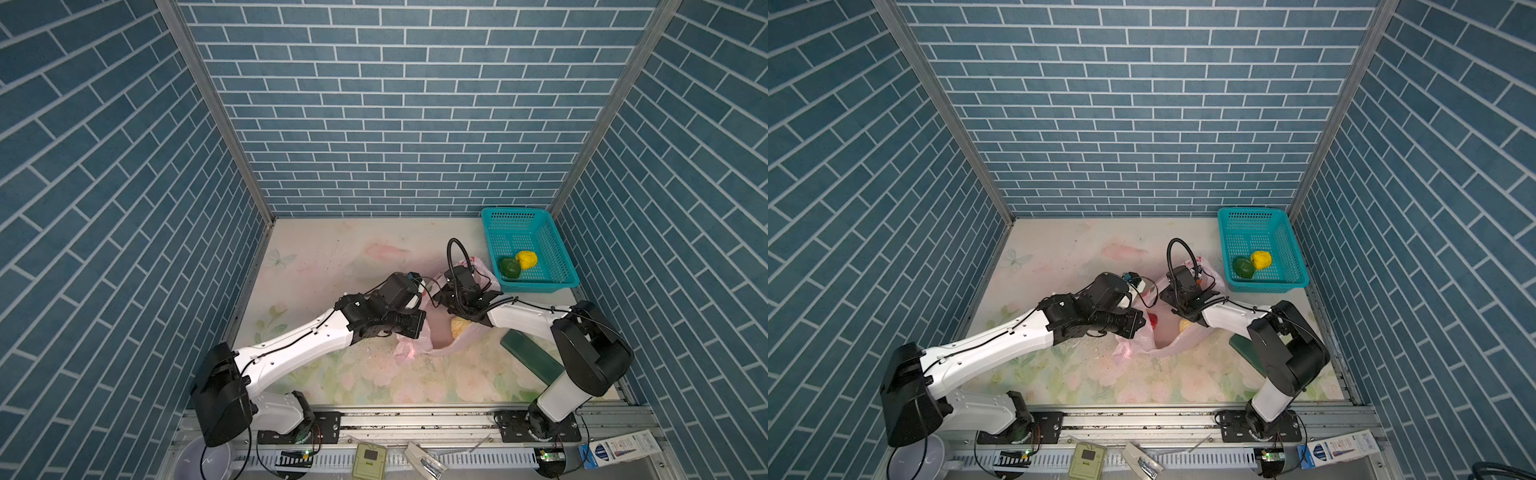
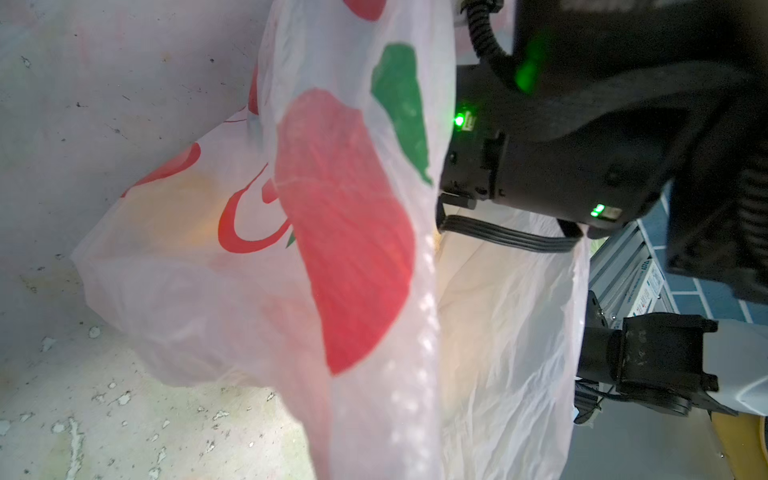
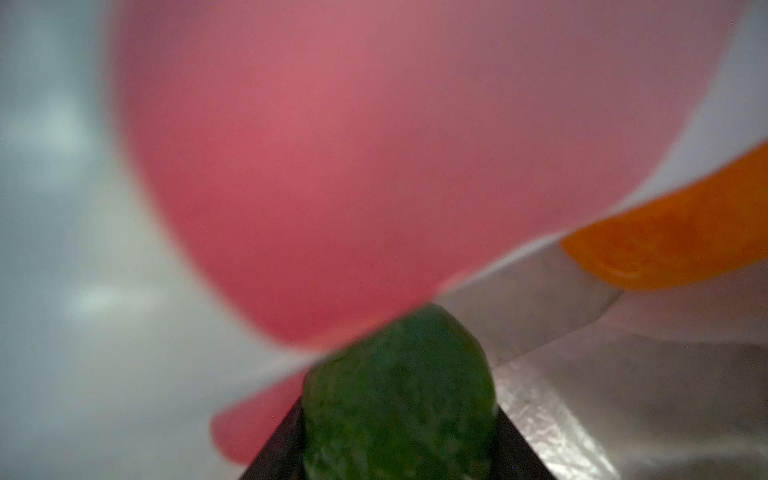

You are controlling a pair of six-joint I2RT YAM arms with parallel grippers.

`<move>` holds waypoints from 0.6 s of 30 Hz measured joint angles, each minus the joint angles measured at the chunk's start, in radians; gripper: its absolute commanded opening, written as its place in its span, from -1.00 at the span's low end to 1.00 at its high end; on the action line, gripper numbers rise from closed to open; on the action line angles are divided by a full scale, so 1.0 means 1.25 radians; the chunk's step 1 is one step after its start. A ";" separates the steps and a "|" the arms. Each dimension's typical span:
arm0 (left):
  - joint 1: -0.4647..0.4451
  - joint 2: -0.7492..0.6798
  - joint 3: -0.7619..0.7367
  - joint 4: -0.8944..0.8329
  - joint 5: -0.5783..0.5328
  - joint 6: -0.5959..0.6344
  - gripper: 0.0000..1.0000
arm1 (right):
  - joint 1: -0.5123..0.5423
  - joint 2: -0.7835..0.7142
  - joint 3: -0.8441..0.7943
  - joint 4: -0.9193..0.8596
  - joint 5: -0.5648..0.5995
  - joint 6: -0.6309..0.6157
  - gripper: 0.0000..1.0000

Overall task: Untie the knot of the plastic bag and take out the fruit
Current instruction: 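Close the right gripper on another dark green lime in the bag, then lift the second lime out of the bag toward the teal basket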

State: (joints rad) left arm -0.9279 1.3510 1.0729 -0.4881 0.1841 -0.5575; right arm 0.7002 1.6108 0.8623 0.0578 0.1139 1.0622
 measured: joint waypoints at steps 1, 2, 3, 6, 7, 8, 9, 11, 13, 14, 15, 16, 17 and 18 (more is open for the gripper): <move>0.000 -0.002 0.000 0.000 -0.002 0.000 -1.00 | 0.006 -0.016 -0.002 -0.003 -0.008 0.000 -0.07; 0.000 -0.003 0.000 0.000 -0.003 0.000 -1.00 | 0.011 -0.032 -0.003 -0.005 -0.016 0.000 -0.07; 0.000 -0.004 -0.001 0.001 -0.004 0.000 -1.00 | 0.015 -0.043 -0.003 -0.008 -0.022 0.000 -0.07; 0.000 -0.005 -0.001 0.001 -0.006 0.000 -1.00 | 0.027 -0.077 -0.003 -0.016 -0.040 0.004 -0.08; 0.000 -0.005 -0.001 0.001 -0.006 0.000 -1.00 | 0.031 -0.085 -0.003 -0.020 -0.045 0.004 -0.07; 0.000 -0.005 -0.001 0.001 -0.007 0.000 -1.00 | 0.035 -0.094 -0.003 -0.025 -0.049 0.005 -0.07; 0.000 -0.005 -0.001 0.001 -0.007 0.000 -1.00 | 0.038 -0.100 -0.003 -0.031 -0.052 0.005 -0.07; 0.000 -0.005 -0.001 0.001 -0.009 0.000 -1.00 | 0.044 -0.117 -0.003 -0.046 -0.057 0.005 -0.07; 0.000 -0.006 -0.001 0.001 -0.013 0.001 -1.00 | 0.048 -0.137 -0.003 -0.068 -0.061 0.005 -0.07; 0.000 -0.006 -0.001 0.001 -0.013 0.001 -1.00 | 0.049 -0.144 -0.003 -0.078 -0.062 0.006 -0.08; 0.000 -0.007 -0.001 0.001 -0.014 0.001 -1.00 | 0.051 -0.153 -0.003 -0.090 -0.064 0.005 -0.07; 0.000 -0.007 -0.001 0.001 -0.016 0.003 -1.00 | 0.053 -0.161 -0.003 -0.102 -0.066 0.005 -0.07; 0.000 -0.007 -0.001 0.000 -0.016 0.004 -1.00 | 0.054 -0.168 -0.003 -0.115 -0.067 0.005 -0.07; 0.000 -0.008 -0.001 0.000 -0.016 0.006 -1.00 | 0.057 -0.176 -0.003 -0.130 -0.068 0.005 -0.07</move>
State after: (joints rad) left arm -0.9279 1.3415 1.0718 -0.4877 0.1635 -0.5499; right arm 0.7715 1.3903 0.8581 -0.1051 0.0284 1.0691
